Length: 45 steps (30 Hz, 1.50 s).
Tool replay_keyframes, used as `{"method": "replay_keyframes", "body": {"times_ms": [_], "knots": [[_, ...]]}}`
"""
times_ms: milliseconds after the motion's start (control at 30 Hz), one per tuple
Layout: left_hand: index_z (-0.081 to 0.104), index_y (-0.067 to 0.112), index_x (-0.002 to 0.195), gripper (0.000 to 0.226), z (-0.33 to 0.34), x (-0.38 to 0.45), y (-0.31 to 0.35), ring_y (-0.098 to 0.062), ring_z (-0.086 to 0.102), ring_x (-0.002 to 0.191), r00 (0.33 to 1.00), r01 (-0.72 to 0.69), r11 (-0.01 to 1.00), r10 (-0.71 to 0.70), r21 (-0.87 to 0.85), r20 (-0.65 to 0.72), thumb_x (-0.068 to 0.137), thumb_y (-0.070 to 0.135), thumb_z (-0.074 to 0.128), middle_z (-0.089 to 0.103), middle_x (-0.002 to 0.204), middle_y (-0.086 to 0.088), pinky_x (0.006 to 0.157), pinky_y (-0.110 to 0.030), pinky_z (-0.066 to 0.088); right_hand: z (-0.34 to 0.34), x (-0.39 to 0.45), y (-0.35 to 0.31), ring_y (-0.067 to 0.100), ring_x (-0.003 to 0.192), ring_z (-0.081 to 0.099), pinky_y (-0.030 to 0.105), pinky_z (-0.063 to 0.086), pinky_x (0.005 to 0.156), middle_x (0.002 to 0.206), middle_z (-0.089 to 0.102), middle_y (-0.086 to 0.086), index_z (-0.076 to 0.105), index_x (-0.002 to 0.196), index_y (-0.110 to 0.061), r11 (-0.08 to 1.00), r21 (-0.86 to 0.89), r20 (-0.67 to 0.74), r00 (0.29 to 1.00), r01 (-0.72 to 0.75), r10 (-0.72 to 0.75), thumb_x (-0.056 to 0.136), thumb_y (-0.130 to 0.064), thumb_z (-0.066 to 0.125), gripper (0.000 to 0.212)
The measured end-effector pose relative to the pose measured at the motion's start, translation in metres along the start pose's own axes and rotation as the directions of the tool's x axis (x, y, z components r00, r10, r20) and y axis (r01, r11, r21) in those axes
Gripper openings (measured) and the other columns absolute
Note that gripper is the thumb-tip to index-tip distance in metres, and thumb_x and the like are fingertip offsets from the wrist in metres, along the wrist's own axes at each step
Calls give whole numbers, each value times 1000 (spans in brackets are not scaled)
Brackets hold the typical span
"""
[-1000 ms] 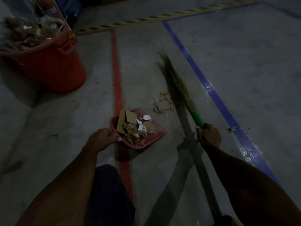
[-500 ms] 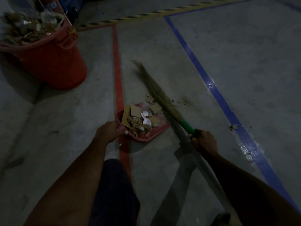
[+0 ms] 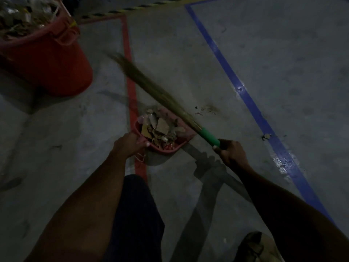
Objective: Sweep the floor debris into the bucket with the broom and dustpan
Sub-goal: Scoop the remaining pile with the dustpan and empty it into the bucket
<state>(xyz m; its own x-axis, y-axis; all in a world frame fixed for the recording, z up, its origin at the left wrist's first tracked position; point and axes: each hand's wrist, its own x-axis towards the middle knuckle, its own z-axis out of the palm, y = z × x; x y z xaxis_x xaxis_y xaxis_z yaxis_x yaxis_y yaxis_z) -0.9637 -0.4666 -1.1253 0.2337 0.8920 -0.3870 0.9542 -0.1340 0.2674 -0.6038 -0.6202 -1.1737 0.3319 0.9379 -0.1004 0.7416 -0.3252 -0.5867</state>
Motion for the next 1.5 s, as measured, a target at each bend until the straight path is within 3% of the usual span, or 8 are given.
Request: {"method": "replay_keyframes", "body": {"times_ms": [133, 333, 600, 767, 1000, 1200, 1333, 1500], "knots": [[54, 20, 134, 96, -3, -3, -4, -28, 63, 106, 999, 32, 999, -33, 14, 22, 66, 88, 48, 64, 122, -9, 89, -41, 52, -2, 8, -11, 17, 57, 57, 25, 33, 52, 65, 61, 1, 72, 100, -19, 994, 73, -112, 990, -82, 90, 93, -44, 58, 30], [51, 19, 138, 103, -2, -2, -11, -30, 61, 110, 998, 32, 999, -31, -3, 57, 63, 89, 49, 60, 129, -13, 87, -38, 50, -14, 15, -8, 15, 56, 51, 21, 28, 50, 66, 57, 3, 67, 98, -12, 972, 72, -180, 956, -223, 233, 99, -40, 55, 31], [58, 18, 135, 66, 3, 2, -4, -29, 59, 116, 996, -78, 997, 79, -29, 43, 84, 59, 67, 59, 134, -11, 93, -39, 49, -19, 5, 21, 9, 57, 45, 20, 26, 51, 67, 49, -3, 64, 97, -11, 932, -16, -181, 917, -363, 355, 99, -37, 54, 28], [64, 13, 123, 62, 6, 6, -4, -24, 63, 99, 999, -37, 998, 39, -50, 27, 83, 61, 66, 66, 121, -11, 77, -31, 46, -14, 2, 25, 10, 57, 47, 21, 28, 49, 67, 50, -3, 62, 91, -13, 966, -73, -82, 967, -247, 241, 99, -37, 55, 26], [57, 20, 134, 69, 5, 0, -6, -27, 62, 110, 998, -55, 993, 58, -101, 27, 81, 64, 66, 62, 131, -9, 90, -40, 51, 10, 5, 14, 19, 60, 58, 28, 44, 53, 68, 59, 1, 63, 83, -19, 987, -154, 63, 996, -48, 59, 92, -51, 50, 36], [62, 18, 124, 95, 2, -4, -14, -19, 65, 97, 998, -51, 991, 56, -127, 38, 62, 89, 49, 68, 118, -6, 83, -38, 54, 16, 3, -2, 25, 62, 59, 31, 40, 53, 68, 62, 5, 64, 82, -18, 987, -145, 87, 994, 77, -64, 88, -49, 53, 34], [60, 17, 126, 82, -7, -19, -19, -18, 59, 91, 999, -37, 975, 34, -220, -21, 66, 72, 59, 65, 109, -6, 74, -29, 44, 14, 10, -14, 20, 51, 50, 29, 27, 46, 56, 50, -2, 49, 68, -23, 989, -85, 58, 991, 125, -120, 88, -51, 48, 34], [68, 17, 103, 70, -14, -27, -49, -20, 62, 85, 999, 33, 973, -41, -227, -32, 63, 74, 62, 68, 97, -7, 63, -26, 38, 18, 33, -33, 23, 59, 51, 24, 25, 48, 67, 55, 0, 69, 103, -16, 986, -139, -94, 990, 96, -109, 94, -49, 52, 39]]}}
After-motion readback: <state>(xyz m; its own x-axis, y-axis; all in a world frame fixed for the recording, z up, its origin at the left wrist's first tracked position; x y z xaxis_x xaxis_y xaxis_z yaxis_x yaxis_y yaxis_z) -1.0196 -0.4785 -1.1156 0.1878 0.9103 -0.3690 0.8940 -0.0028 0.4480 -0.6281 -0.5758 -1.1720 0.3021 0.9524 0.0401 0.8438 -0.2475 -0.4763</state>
